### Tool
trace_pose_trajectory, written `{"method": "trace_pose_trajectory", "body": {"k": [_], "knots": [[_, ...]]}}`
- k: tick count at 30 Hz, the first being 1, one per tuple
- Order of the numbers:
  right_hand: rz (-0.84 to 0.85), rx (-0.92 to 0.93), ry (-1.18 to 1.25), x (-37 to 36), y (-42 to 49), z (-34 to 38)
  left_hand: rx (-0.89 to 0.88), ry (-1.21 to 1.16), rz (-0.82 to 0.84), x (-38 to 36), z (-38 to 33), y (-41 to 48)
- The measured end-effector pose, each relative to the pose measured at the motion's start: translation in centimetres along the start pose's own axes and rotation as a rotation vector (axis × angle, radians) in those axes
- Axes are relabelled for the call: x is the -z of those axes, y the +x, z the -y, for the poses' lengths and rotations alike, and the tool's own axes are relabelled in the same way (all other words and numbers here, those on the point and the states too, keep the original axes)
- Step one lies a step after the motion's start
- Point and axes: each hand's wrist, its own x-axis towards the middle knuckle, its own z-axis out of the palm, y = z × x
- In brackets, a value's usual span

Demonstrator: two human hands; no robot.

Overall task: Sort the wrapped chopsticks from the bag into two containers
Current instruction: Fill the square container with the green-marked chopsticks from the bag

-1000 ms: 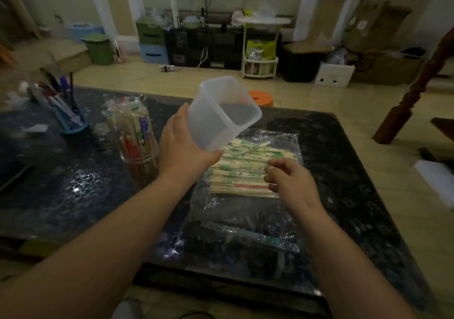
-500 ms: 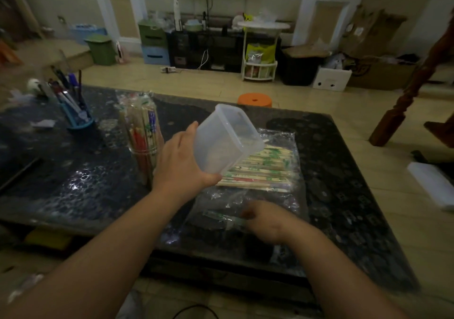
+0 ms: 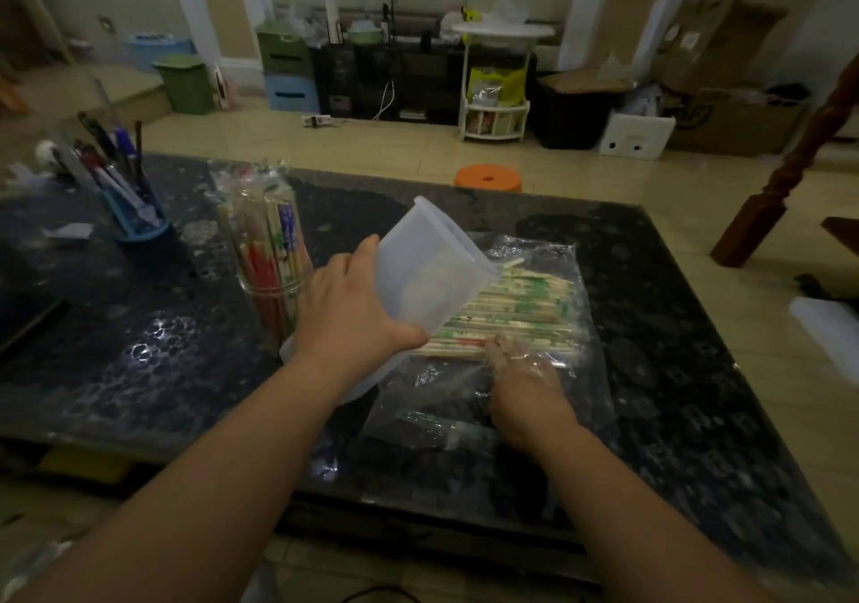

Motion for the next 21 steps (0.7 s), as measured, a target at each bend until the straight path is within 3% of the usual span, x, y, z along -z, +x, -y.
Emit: {"method": "trace_pose_trajectory", "body": {"k": [13, 21], "knots": [[-0.088, -0.087, 0.023, 0.4, 0.1, 0.7, 0.019, -0.04, 0.048, 0.1, 0.1, 0.3], [0.024, -0.036, 0.085, 1.4, -0.9, 0.8, 0.013, -0.057, 0.043, 0.1, 0.2, 0.2]]}}
